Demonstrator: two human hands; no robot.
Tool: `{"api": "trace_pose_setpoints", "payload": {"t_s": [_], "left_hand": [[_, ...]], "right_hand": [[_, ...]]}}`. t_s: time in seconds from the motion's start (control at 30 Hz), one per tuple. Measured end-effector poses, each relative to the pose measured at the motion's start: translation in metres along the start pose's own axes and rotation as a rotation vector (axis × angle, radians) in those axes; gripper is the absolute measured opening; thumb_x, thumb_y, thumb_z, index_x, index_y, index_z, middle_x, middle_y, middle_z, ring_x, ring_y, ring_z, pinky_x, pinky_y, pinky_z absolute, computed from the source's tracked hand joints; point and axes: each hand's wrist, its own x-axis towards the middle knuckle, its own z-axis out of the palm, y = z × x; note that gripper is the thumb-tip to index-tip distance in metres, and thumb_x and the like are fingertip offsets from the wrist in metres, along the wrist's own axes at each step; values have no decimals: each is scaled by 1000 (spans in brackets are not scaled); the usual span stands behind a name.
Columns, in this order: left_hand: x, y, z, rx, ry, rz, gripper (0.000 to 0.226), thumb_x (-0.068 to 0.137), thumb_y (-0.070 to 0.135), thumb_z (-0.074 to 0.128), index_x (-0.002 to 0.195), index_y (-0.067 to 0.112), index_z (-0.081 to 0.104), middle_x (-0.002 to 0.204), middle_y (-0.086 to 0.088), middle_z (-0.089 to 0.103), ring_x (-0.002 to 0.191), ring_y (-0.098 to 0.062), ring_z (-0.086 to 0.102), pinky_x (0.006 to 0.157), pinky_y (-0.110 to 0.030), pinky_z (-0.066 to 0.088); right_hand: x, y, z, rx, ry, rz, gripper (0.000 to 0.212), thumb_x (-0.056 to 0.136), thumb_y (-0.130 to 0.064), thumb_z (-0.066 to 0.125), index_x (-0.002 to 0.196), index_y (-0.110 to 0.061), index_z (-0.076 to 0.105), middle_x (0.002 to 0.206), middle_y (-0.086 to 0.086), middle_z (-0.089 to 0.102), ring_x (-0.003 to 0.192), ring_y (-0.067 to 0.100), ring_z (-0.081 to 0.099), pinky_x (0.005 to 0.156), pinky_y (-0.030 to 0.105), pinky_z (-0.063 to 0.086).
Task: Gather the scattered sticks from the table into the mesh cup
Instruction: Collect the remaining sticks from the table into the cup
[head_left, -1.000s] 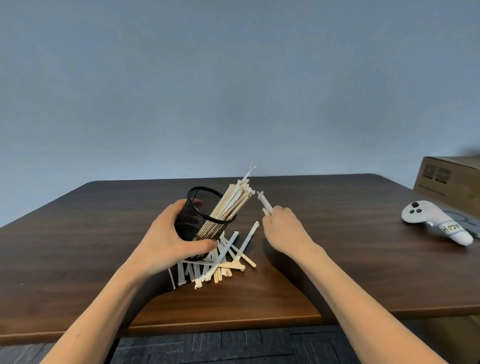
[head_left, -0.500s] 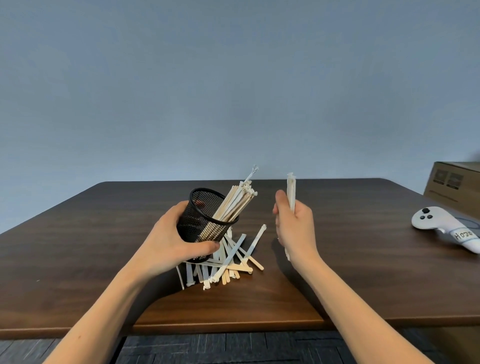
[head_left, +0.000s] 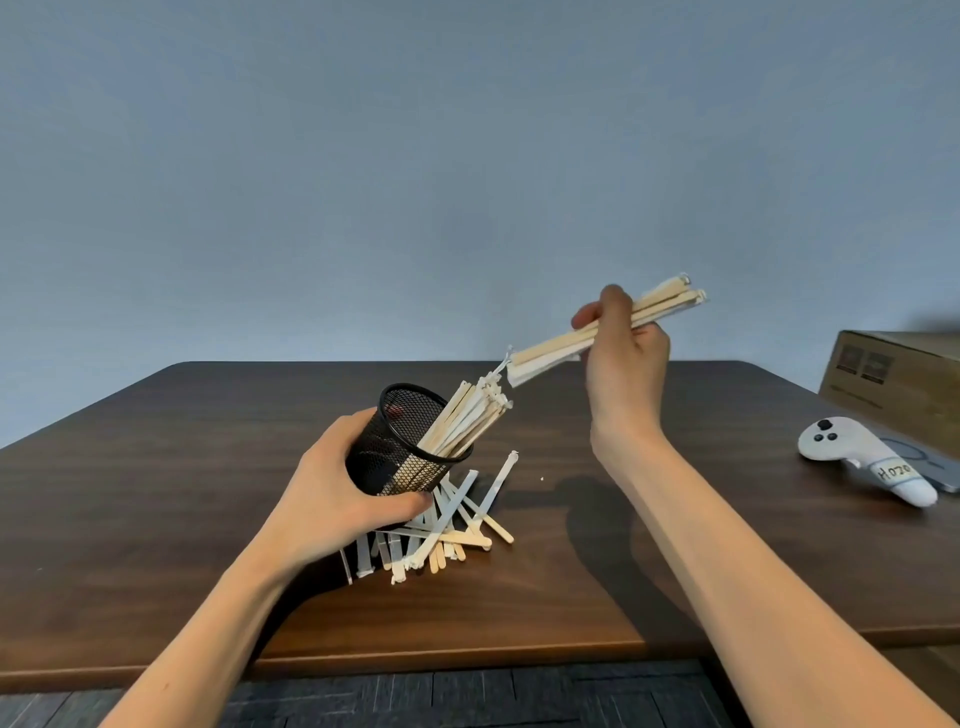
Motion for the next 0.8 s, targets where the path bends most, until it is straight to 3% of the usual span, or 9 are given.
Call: {"api": "trace_pose_setpoints", "payload": {"t_s": [0.1,0.17,0.23,0.33,0.47,0.57,0.67,0.73,0.8], "left_hand": [[-1,1,1,-12,-1,-1,92,50,50,92,136,35,66,129,12,72,116,2,68,97,-21,51],[-1,1,0,-19,3,-4,91,51,49,93,137,35,65,130,11,72,117,-1,69,101,-26,52],[-2,-1,-2,-27,12,-2,89,53,48,95,137,36,66,131,10,73,120,-7,70,105,-33,54],[-3,-4,-9,-26,28,-14,90,51,48,94,136,35,66,130,9,74,118,-7,71,105,-34,54],[-6,-7,-29,-14,52,-36,85,49,52,91,130,35,69,123,7,77,110,-3,73,100,-31,56],[-7,-9,-46,-20,72,-52,72,47,53,88,116,41,70,110,11,81,101,5,74,89,-22,53],[-10,-16,-56,-13,87,-69,76,46,54,89,118,38,71,111,10,81,101,6,74,89,-23,53],[-13,-23,-59,-8,94,-76,82,47,54,90,124,34,71,117,7,80,103,4,74,92,-26,54],[-15,-27,-60,-13,98,-71,83,47,55,91,125,33,71,119,7,80,103,3,74,93,-28,54]], "right_hand": [[-14,4,20,-191,-137,-122,48,94,-53,52,57,-25,66,49,-15,60,54,8,60,61,33,48],[-26,10,33,-418,-259,-174,51,86,-69,53,61,-26,68,54,-14,64,59,8,64,58,29,47],[-32,16,39,-625,-321,-239,51,77,-78,54,80,-31,72,72,-16,67,72,5,63,59,24,42],[-30,17,37,-565,-330,-244,63,75,-81,52,115,-34,66,99,-15,58,89,1,57,77,30,47],[-24,30,21,-339,-232,-50,54,97,-62,33,114,-24,68,101,-11,62,95,7,58,89,36,45],[-34,61,8,-794,-316,12,47,97,-53,37,111,-20,67,102,-2,64,90,18,61,84,38,48],[-57,83,7,-1298,-558,44,83,85,-79,25,117,-13,65,120,10,57,106,28,58,89,40,46],[-68,87,13,-1460,-617,-36,96,79,-87,23,115,-9,67,121,13,55,110,29,55,90,40,44],[-74,87,21,-1489,-646,-83,91,78,-85,32,116,-10,66,123,12,54,111,28,54,89,39,44]]}}
